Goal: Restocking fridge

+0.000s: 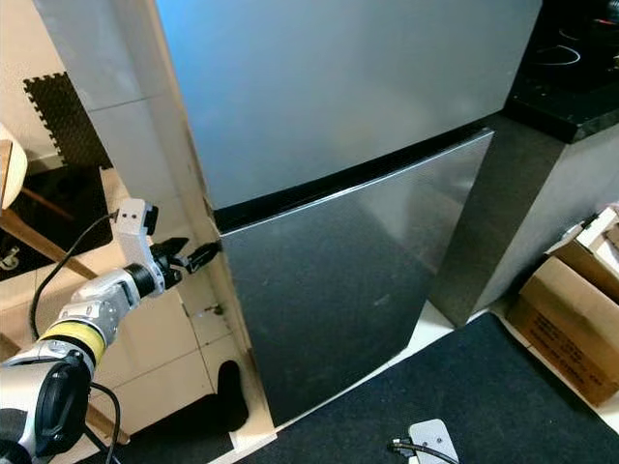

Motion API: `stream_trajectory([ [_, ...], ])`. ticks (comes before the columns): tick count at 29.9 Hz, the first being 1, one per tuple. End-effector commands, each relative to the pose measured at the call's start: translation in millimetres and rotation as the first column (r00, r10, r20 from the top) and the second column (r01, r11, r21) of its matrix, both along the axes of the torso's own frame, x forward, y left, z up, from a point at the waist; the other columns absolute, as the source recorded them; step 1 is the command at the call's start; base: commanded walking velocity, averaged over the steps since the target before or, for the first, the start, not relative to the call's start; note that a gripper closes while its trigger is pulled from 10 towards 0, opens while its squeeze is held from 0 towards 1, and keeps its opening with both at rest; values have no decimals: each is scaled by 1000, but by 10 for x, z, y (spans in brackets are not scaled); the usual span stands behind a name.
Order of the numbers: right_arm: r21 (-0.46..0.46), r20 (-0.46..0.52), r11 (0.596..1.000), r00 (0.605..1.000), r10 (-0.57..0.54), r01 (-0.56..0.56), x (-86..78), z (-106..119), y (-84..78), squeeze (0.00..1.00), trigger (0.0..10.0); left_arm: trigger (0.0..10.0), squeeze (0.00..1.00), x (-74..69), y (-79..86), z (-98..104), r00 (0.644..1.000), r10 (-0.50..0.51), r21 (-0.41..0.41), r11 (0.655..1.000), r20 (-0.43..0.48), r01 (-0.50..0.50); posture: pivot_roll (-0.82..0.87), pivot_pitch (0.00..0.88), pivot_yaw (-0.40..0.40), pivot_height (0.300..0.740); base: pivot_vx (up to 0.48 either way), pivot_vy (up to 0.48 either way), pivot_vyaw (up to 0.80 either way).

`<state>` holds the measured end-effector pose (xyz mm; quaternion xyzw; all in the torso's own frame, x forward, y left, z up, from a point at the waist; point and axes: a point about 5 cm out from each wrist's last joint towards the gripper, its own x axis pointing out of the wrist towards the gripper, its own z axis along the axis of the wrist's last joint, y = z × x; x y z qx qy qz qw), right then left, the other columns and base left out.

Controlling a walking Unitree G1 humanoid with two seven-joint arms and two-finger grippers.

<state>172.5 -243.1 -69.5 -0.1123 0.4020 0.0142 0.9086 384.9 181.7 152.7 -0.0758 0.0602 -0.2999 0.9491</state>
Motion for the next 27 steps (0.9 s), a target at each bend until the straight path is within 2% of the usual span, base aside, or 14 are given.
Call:
stream_trajectory([
  [1,1,9,1000,1000,5,-5,19,8,17,0,10000,0,0,-1,-288,33,986,-166,8,986,10,166,-129,111,53,726,0,0,0],
  [6,1,11,1000,1000,11,-11,36,12,30,0,10000,0,0,0,-276,66,982,-185,3,983,24,185,-128,109,52,726,0,0,0],
  [9,2,13,1000,1000,16,-16,48,15,41,0,10000,0,0,-5,-273,80,977,-209,27,978,35,208,-128,107,54,726,0,0,0],
  [10,2,13,1000,1000,16,-16,50,15,42,0,10000,1020,0,-10,-275,77,974,-222,40,974,34,221,-128,107,54,726,0,0,0],
  [11,2,13,1000,1000,16,-16,50,15,42,0,10000,1020,0,-10,-275,77,974,-222,40,974,34,221,-128,107,54,726,0,0,0],
  [12,2,13,1000,1000,15,-15,50,15,42,0,10000,10000,0,-15,-279,76,971,-234,58,971,38,232,-128,107,54,726,0,0,0],
  [13,1,12,1000,1000,15,-15,48,14,42,0,10000,10000,141,-19,-281,71,969,-242,73,968,39,239,-128,107,54,726,0,0,0],
  [14,1,12,1000,1000,15,-15,48,14,42,0,10000,10000,141,-19,-281,71,969,-242,73,968,39,239,-128,107,54,726,0,0,0],
  [15,1,11,1000,1000,15,-15,45,13,40,0,10000,10000,620,-22,-283,69,968,-247,80,967,39,243,-128,107,54,726,0,0,0],
  [16,1,10,1000,1000,15,-15,41,11,38,0,10000,10000,1000,-21,-279,68,969,-243,81,968,40,239,-128,107,54,726,0,0,0],
  [27,4,10,1000,1000,12,-12,26,-1,59,0,10000,10000,1000,-60,-171,24,973,-228,37,973,43,226,-131,97,63,726,0,0,0],
])
